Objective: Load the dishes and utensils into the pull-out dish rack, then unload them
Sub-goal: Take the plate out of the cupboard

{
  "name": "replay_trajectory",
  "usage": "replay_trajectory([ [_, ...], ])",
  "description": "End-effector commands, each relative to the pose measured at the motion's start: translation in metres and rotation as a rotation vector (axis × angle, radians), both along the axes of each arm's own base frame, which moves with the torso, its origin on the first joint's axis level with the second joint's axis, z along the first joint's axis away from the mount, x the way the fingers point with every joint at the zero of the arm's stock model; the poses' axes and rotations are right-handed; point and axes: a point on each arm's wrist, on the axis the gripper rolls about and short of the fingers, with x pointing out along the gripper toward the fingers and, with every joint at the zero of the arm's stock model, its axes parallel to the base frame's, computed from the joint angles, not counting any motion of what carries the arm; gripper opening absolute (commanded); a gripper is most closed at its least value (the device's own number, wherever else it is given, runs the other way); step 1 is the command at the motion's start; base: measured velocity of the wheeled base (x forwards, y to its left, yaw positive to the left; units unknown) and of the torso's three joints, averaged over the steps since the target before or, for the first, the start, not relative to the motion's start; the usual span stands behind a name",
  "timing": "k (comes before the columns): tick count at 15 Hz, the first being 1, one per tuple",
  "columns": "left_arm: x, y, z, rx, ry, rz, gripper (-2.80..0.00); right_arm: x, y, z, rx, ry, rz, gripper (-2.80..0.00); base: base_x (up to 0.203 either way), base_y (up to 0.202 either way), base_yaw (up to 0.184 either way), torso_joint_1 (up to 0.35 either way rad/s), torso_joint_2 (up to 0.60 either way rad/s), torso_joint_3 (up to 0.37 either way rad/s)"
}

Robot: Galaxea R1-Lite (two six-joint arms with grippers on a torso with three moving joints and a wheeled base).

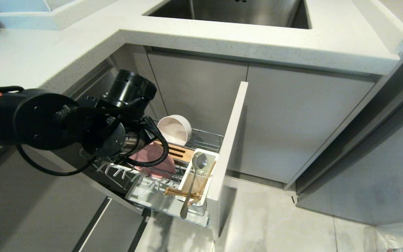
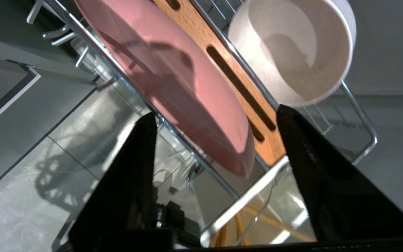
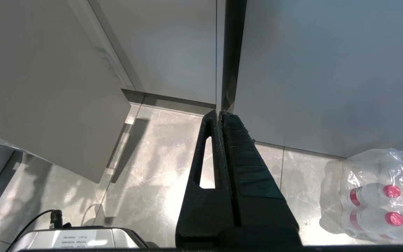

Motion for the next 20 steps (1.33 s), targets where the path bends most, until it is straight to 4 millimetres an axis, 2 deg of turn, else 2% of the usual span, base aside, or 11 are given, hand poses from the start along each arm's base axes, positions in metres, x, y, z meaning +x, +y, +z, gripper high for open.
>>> replay_trajectory([
  [1, 0.011, 0.002, -0.007, 0.001, 0.006, 0.027, 0.0, 0.0, 0.0, 0.0, 0.0, 0.001, 0.0, -2.8, 0.0, 0.0, 0.0, 0.0, 0.0, 0.0],
  [6, 0.032, 0.009, -0.019, -0.023, 0.015, 0.049, 0.0, 0.0, 0.0, 0.0, 0.0, 0.001, 0.0, -2.8, 0.0, 0.0, 0.0, 0.0, 0.0, 0.0],
  [12, 0.033, 0.008, -0.022, -0.021, 0.024, 0.047, 0.0, 0.0, 0.0, 0.0, 0.0, 0.001, 0.0, -2.8, 0.0, 0.0, 0.0, 0.0, 0.0, 0.0],
  [13, 0.033, 0.008, -0.022, -0.02, 0.025, 0.046, -2.8, 0.0, 0.0, 0.0, 0.0, 0.001, 0.0, -2.8, 0.0, 0.0, 0.0, 0.0, 0.0, 0.0],
  [20, 0.033, 0.008, -0.023, -0.019, 0.027, 0.046, -2.8, 0.0, 0.0, 0.0, 0.0, 0.001, 0.0, -2.8, 0.0, 0.0, 0.0, 0.0, 0.0, 0.0],
])
